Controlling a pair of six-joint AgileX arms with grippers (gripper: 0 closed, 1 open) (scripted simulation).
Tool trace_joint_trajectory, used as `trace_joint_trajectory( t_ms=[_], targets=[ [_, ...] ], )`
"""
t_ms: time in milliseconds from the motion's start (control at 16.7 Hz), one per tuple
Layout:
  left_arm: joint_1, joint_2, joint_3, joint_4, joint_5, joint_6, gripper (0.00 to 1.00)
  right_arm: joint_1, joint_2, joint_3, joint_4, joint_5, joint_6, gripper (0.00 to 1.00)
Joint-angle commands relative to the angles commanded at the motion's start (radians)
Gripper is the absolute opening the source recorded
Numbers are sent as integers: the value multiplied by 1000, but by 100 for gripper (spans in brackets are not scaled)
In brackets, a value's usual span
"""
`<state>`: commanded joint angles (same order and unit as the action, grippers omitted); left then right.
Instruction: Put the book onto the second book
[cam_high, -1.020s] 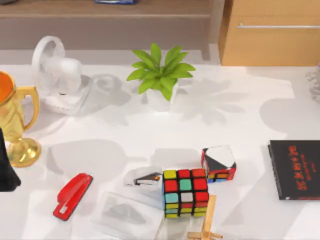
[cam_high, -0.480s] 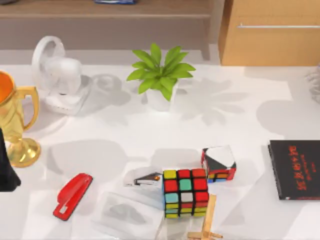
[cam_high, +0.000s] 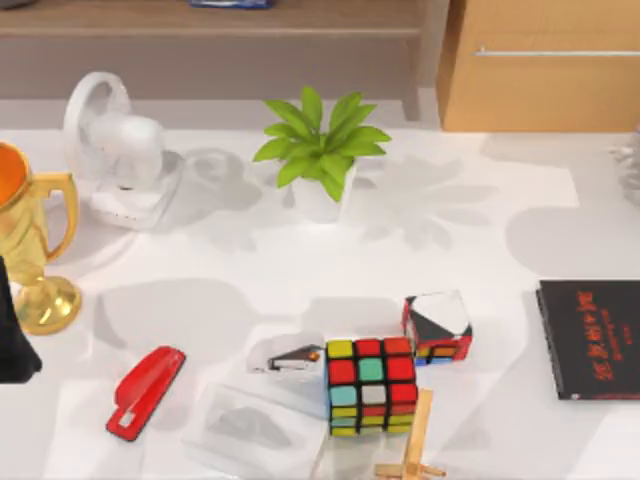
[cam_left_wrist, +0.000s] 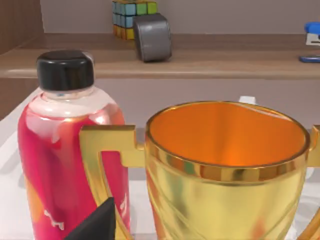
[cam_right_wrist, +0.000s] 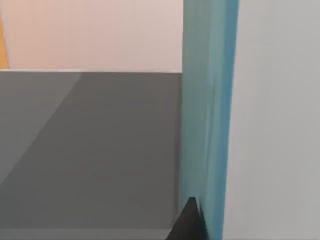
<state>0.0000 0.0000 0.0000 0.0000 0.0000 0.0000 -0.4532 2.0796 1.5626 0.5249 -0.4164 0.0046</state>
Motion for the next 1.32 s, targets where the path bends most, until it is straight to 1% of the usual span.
trace_joint_trajectory(
  t_ms=[180,360,660,900,1140,1320],
  targets=[
    [0,0,0,0,0,0,100,10,-92,-69,-8,65,93,0],
    [0,0,0,0,0,0,100,45,-256,-212,-35,169,267,0],
    [0,0,0,0,0,0,100,165,-607,-562,-124,373,672,0],
    [0,0,0,0,0,0,100,318,-888,-892,-227,511,1036,0],
    [0,0,0,0,0,0,100,503,-1121,-1199,-327,607,1368,0],
    [0,0,0,0,0,0,100,626,-1260,-1376,-383,653,1564,0]
  ],
)
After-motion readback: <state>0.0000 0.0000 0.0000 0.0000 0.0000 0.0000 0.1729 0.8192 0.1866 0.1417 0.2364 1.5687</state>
